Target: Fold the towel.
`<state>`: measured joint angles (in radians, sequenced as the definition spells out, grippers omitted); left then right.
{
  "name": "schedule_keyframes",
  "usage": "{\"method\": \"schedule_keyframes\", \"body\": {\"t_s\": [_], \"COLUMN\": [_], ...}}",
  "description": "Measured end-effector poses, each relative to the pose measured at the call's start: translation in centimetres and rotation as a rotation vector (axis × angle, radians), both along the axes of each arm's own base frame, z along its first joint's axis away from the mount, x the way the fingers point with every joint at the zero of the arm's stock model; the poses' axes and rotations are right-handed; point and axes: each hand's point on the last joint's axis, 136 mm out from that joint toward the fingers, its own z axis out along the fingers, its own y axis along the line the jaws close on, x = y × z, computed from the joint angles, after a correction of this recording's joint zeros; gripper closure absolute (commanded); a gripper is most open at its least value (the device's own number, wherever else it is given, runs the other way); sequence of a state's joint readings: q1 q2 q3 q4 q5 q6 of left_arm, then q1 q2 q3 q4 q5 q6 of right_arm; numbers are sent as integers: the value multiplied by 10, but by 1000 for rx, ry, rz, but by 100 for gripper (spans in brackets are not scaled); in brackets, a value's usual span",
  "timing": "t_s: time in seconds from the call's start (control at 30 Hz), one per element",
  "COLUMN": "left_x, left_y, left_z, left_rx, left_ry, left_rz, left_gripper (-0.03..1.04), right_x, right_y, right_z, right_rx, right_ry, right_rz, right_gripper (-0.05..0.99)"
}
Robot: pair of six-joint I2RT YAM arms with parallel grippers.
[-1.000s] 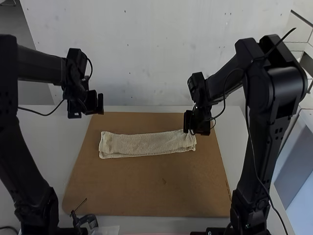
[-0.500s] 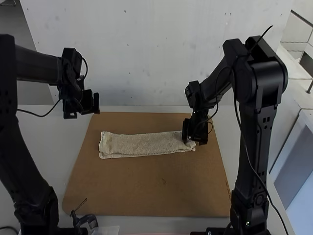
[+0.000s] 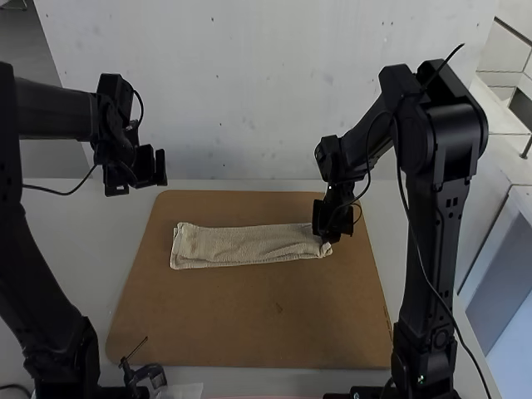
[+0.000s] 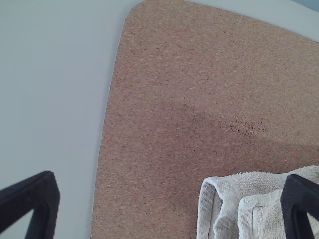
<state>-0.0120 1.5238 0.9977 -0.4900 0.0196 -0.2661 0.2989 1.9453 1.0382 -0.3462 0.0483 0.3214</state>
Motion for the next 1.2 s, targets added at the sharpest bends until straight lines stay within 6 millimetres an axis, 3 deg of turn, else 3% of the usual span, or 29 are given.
{"method": "schedule_keyframes", "body": {"t_s": [0.33, 0.63, 1.03, 1.2], "left_x": [0, 0, -1, -1], "left_y": [3, 9, 11, 9], "left_z": [0, 0, -1, -1], "left_rx": [0, 3, 4, 4], "left_ry": [0, 0, 4, 5], "left_rz": [2, 14, 16, 11], "left_gripper": [1, 1, 1, 1], "right_x": [0, 3, -16, -22], "right_y": [-22, -83, -149, -154], "right_z": [0, 17, 51, 52], "right_rx": [38, -29, -95, -109], "right_ry": [34, 21, -16, -20], "right_rz": [-44, -149, -236, -226], "right_gripper": [92, 92, 92, 92]}}
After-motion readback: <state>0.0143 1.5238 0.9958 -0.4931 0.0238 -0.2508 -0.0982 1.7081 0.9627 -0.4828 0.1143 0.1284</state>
